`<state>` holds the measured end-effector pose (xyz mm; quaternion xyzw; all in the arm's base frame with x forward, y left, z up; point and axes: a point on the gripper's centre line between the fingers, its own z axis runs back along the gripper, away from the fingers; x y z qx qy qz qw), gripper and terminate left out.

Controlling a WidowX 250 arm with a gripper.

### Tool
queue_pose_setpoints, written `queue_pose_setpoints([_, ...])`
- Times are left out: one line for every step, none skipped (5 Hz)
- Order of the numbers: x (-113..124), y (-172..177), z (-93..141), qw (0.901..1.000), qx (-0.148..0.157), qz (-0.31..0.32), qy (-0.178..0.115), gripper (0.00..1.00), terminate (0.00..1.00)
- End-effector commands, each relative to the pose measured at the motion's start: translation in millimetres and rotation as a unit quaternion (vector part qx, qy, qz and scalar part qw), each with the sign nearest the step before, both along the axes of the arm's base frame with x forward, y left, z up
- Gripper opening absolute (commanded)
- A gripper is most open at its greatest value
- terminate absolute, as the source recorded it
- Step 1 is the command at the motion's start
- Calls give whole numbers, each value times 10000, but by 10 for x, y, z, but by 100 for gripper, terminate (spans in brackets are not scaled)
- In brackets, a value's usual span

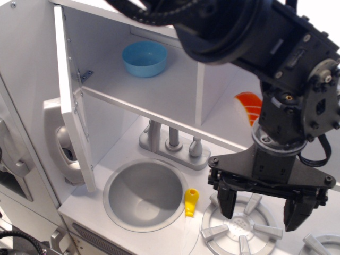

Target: Close microwave

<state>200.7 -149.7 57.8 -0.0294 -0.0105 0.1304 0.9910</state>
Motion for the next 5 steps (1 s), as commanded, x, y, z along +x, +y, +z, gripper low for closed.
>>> queue_pose_setpoints([0, 0, 0, 10000, 0, 0, 0, 100, 0])
queue_pose_setpoints([-10, 142, 284, 9997, -248, 17, -49, 100, 0])
queue_pose_setpoints([-42, 357, 558, 9987, -411, 66, -278, 100, 0])
queue_pose_setpoints([-90, 677, 836, 9971, -583, 170, -451, 100, 0])
queue_pose_setpoints([-162, 1038, 1036, 9962, -567, 302, -594, 100, 0])
